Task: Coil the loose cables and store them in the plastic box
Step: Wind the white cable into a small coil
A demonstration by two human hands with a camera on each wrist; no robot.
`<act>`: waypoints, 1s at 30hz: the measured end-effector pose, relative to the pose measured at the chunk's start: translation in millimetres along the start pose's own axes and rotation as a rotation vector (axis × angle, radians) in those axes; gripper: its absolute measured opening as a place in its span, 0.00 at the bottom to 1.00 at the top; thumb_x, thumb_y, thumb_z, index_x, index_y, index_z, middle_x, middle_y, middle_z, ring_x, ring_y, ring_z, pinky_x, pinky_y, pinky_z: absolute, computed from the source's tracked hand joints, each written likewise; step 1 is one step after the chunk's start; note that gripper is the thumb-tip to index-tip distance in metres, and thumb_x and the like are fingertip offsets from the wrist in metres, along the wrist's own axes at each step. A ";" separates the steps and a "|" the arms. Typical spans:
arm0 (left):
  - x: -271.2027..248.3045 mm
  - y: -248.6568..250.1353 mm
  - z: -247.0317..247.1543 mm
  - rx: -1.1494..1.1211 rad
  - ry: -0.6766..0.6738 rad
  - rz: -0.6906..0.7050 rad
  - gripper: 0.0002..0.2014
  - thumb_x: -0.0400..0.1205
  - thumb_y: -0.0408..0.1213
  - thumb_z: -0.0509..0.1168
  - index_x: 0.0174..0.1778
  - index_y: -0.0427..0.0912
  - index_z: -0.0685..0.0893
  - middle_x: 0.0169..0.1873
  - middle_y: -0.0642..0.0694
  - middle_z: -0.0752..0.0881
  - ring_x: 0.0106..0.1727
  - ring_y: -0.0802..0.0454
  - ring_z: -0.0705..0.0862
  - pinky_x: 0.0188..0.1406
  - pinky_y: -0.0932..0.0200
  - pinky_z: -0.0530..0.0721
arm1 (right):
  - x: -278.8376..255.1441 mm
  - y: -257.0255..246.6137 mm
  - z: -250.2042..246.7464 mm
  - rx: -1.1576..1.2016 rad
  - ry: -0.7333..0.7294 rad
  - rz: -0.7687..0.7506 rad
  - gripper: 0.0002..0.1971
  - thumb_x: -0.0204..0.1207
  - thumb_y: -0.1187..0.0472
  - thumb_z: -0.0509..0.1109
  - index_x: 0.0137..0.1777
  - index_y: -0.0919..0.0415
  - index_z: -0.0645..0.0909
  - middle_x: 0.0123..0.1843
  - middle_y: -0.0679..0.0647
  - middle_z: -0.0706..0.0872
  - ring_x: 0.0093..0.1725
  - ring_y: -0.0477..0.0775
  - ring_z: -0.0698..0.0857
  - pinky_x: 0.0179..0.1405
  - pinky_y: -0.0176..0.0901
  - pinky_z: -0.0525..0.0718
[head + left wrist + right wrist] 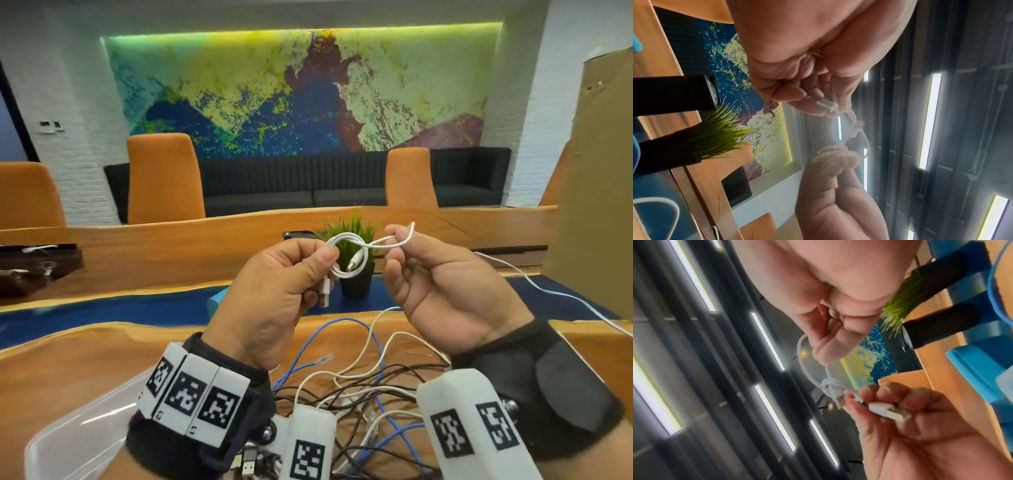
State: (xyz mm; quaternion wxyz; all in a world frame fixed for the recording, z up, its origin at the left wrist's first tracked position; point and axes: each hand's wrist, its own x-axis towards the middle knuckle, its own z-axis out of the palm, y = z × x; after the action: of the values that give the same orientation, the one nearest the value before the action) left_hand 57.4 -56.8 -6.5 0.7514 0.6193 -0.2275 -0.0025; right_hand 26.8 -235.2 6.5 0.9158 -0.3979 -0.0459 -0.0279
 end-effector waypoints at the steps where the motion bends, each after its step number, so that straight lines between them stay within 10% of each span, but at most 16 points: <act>1: -0.3 -1.5 1.8 -0.004 -0.001 0.011 0.08 0.73 0.43 0.70 0.40 0.42 0.87 0.31 0.46 0.83 0.31 0.56 0.75 0.28 0.65 0.73 | -1.3 2.9 0.7 -0.049 -0.055 0.050 0.08 0.69 0.63 0.72 0.46 0.63 0.87 0.35 0.53 0.81 0.28 0.43 0.79 0.24 0.32 0.83; 7: -2.6 -5.6 11.5 -0.081 0.053 0.073 0.19 0.73 0.42 0.68 0.50 0.29 0.84 0.35 0.39 0.85 0.30 0.54 0.81 0.27 0.63 0.83 | -8.5 18.2 -3.3 -0.302 -0.447 0.235 0.13 0.72 0.53 0.75 0.55 0.56 0.85 0.49 0.58 0.84 0.47 0.54 0.82 0.41 0.46 0.83; 11: -3.1 -8.4 13.2 0.006 0.064 0.132 0.09 0.76 0.43 0.67 0.42 0.40 0.84 0.33 0.43 0.83 0.27 0.58 0.78 0.26 0.65 0.80 | -9.9 22.1 4.4 -0.453 -0.265 0.061 0.05 0.71 0.62 0.76 0.46 0.57 0.86 0.44 0.60 0.89 0.42 0.56 0.87 0.37 0.45 0.86; 15: -0.1 -8.6 8.6 -0.014 0.184 0.135 0.08 0.83 0.41 0.64 0.43 0.40 0.84 0.30 0.46 0.82 0.29 0.59 0.75 0.29 0.65 0.75 | -11.9 19.1 6.2 -0.538 -0.223 -0.005 0.16 0.67 0.67 0.75 0.55 0.63 0.80 0.36 0.63 0.88 0.29 0.54 0.84 0.28 0.42 0.83; 21: 5.0 4.1 -5.1 -0.495 0.158 -0.189 0.06 0.80 0.41 0.67 0.38 0.46 0.85 0.29 0.51 0.84 0.32 0.57 0.80 0.41 0.59 0.71 | -8.1 23.4 -0.7 -1.245 -0.133 -0.153 0.03 0.71 0.64 0.79 0.39 0.63 0.88 0.32 0.59 0.90 0.27 0.49 0.83 0.27 0.36 0.82; 30: -2.1 -6.4 4.5 0.246 -0.039 -0.071 0.10 0.86 0.37 0.64 0.48 0.32 0.83 0.37 0.38 0.82 0.35 0.47 0.73 0.33 0.60 0.74 | -4.6 14.8 -2.2 -0.988 0.078 -0.388 0.05 0.70 0.65 0.79 0.37 0.66 0.87 0.28 0.57 0.85 0.24 0.44 0.78 0.22 0.35 0.77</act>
State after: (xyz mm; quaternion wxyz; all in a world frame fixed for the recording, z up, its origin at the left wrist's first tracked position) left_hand 55.8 -61.8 -12.7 0.6646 0.7144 -0.2183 -0.0132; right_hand 23.6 -226.7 -6.3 0.5981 -0.7649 -0.0661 -0.2300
